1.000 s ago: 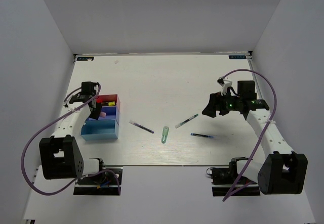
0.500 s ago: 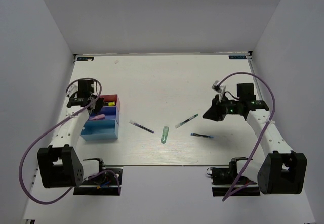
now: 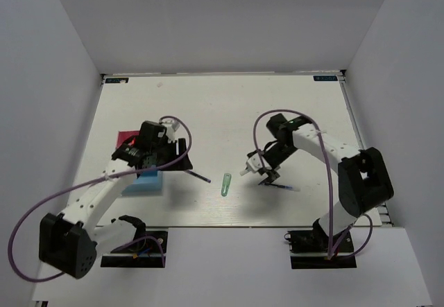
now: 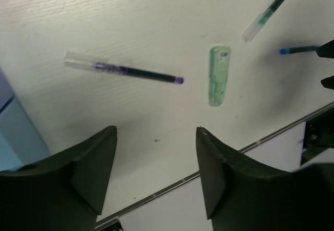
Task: Sort the stationery into containers
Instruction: Pick up the stationery from the center of the board.
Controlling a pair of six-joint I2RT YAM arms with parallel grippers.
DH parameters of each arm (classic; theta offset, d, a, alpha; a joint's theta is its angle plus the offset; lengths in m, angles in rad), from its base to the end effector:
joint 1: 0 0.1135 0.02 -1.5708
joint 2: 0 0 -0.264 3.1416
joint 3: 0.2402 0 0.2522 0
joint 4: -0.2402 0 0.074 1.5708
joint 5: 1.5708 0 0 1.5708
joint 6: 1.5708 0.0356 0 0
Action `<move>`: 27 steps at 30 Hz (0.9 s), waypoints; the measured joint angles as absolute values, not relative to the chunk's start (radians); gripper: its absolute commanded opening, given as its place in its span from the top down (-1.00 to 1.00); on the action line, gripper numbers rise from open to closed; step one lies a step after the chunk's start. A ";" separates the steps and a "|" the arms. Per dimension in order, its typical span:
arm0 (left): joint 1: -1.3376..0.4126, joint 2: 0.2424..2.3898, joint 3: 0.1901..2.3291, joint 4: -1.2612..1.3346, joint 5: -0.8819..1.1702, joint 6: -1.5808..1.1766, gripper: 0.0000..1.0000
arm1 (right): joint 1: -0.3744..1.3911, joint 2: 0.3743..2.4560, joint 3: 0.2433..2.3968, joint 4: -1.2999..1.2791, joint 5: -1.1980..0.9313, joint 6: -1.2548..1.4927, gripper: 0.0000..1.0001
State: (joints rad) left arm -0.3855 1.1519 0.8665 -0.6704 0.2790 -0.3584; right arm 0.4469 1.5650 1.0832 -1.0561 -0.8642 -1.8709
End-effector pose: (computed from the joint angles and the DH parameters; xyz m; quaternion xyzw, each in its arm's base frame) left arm 0.2067 -0.0944 0.2549 0.0549 0.9432 -0.2324 0.2311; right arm 0.2287 0.1396 0.2201 -0.8348 0.3572 0.3072 0.2849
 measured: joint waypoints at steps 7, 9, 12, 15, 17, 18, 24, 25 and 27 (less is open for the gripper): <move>-0.390 0.863 0.783 -0.746 0.118 -0.361 -0.77 | 0.650 1.777 1.229 -0.981 -0.695 -1.953 -0.39; -0.390 0.803 0.802 -0.783 0.083 -0.364 -0.80 | 0.685 1.828 1.281 -0.971 -0.661 -1.960 -0.35; -0.390 0.749 0.834 -0.836 0.050 -0.364 -0.80 | 0.732 1.897 1.362 -0.966 -0.620 -1.969 -0.30; -0.390 0.714 0.850 -0.887 0.032 -0.367 -0.82 | 0.768 1.956 1.434 -0.970 -0.586 -1.972 -0.27; -0.390 0.699 0.852 -0.920 0.027 -0.368 -0.86 | 0.789 1.987 1.470 -0.986 -0.564 -1.973 -0.24; -0.390 0.691 0.852 -0.936 0.025 -0.373 -0.86 | 0.798 2.000 1.484 -0.993 -0.553 -1.973 -0.24; -0.390 0.639 0.852 -0.999 0.017 -0.389 -0.91 | 0.841 2.030 1.489 -1.020 -0.487 -1.974 -0.22; -0.390 0.631 0.853 -1.008 0.016 -0.392 -0.98 | 0.845 2.031 1.485 -1.018 -0.477 -1.974 -0.18; -0.390 0.622 0.860 -1.026 0.015 -0.394 -0.98 | 0.853 2.031 1.468 -1.009 -0.466 -1.975 -0.16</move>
